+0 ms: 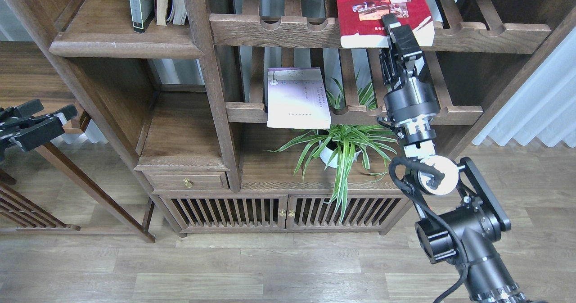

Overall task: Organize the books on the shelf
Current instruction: 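Grip the red book and pull it down off the upper shelf, then bring the red book down and grasp its edge with the left gripper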

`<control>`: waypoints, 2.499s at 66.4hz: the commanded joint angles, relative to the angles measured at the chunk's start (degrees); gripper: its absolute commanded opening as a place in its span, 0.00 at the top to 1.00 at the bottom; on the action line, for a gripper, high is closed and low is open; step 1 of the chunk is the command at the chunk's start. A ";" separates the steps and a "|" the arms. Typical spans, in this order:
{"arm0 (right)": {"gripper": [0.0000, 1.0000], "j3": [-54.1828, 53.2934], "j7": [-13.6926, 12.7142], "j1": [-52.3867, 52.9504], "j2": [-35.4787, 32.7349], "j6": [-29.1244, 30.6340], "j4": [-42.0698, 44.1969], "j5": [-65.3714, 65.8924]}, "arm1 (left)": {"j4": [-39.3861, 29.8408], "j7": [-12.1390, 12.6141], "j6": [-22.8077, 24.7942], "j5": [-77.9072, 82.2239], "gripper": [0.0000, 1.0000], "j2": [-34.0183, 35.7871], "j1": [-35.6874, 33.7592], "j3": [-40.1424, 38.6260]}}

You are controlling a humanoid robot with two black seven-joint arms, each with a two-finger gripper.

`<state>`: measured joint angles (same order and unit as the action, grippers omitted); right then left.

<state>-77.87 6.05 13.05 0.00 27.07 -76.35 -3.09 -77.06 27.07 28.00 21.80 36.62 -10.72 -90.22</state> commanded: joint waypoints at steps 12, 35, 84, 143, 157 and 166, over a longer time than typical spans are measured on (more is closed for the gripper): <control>0.97 6.06 -2.27 -9.36 0.00 0.93 -1.00 0.01 | 3.06 -0.44 0.00 -2.37 0.00 -4.45 0.08 0.66; 0.97 14.50 -2.27 -15.42 0.00 0.93 -1.26 0.01 | 6.22 -0.18 0.00 -18.54 0.00 -9.73 4.04 4.79; 0.97 26.62 -2.36 -18.76 0.00 0.93 -2.67 0.19 | 5.79 -1.67 0.00 -46.65 0.00 -15.62 6.85 16.30; 0.98 37.00 -2.36 -17.27 0.00 0.93 -2.67 0.19 | -2.12 -10.72 0.00 -61.35 0.00 -13.07 4.65 41.18; 0.98 37.96 -2.36 -17.36 0.00 0.93 -2.58 0.36 | -2.04 -10.72 0.00 -61.26 0.00 -15.09 4.65 44.51; 0.98 39.19 -2.36 -17.53 0.00 0.93 -2.58 0.54 | -1.95 -10.81 0.00 -61.26 0.00 -16.76 4.65 47.50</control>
<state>-39.60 3.69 -4.30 0.00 28.00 -79.02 -2.67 -79.12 16.34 28.00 -39.50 21.33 -6.07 -45.31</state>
